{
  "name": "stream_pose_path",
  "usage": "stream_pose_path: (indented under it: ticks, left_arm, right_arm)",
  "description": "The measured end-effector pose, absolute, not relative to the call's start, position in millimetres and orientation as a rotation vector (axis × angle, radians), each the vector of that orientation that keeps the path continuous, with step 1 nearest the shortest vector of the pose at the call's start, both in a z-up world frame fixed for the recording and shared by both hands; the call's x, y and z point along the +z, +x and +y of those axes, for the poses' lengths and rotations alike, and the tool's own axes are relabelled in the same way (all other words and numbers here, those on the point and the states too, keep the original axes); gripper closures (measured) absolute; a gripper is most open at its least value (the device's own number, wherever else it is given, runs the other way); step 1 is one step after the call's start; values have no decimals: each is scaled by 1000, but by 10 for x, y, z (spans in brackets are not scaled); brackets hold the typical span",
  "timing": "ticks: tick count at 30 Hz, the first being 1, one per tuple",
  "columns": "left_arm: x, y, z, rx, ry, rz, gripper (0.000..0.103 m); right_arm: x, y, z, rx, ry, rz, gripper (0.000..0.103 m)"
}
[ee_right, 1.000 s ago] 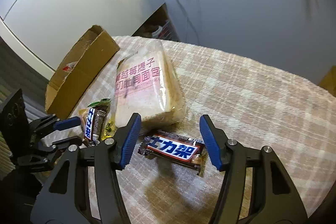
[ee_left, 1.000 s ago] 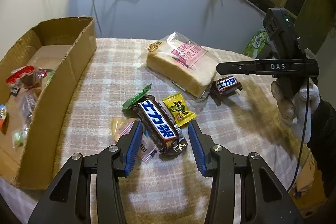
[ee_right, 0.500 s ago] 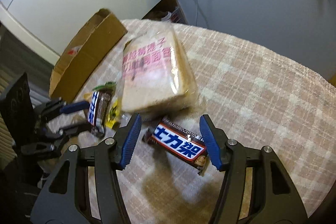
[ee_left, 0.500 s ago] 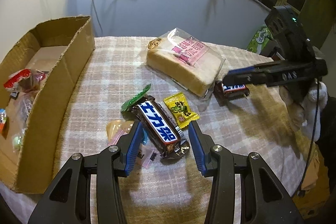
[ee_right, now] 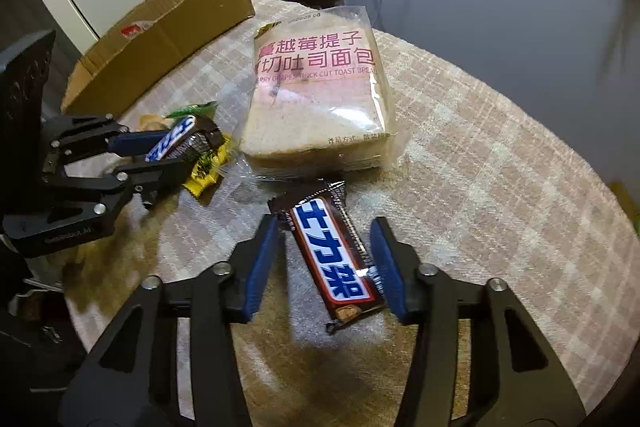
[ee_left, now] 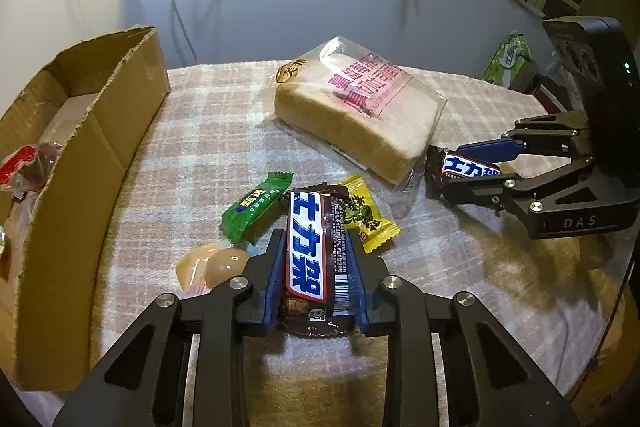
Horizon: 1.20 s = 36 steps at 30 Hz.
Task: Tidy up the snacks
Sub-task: 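Grasp the large chocolate bar with the left tool while the right tool grasps another bar, then carry both chocolate bars over the box and open both tools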
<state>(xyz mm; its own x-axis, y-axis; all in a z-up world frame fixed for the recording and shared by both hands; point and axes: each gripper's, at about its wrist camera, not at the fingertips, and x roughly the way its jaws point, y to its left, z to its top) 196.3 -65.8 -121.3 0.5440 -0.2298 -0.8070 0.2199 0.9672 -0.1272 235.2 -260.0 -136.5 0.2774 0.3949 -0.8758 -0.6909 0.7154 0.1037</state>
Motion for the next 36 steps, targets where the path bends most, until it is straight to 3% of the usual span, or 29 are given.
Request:
stream_pose_path:
  ticks: [4, 20, 36]
  left_arm:
    - [-1215, 1950, -675, -258, 7, 949, 76]
    - [-848, 1660, -468, -288, -75, 854, 76]
    - [-521, 1381, 245, -197, -142, 744, 76]
  right_arm:
    - [-1363, 2312, -2560, 714, -359, 1040, 73]
    - [-1019, 2002, -2703, 706, -286, 972, 73]
    - [-427, 1743, -2054, 782, -288, 843, 73]
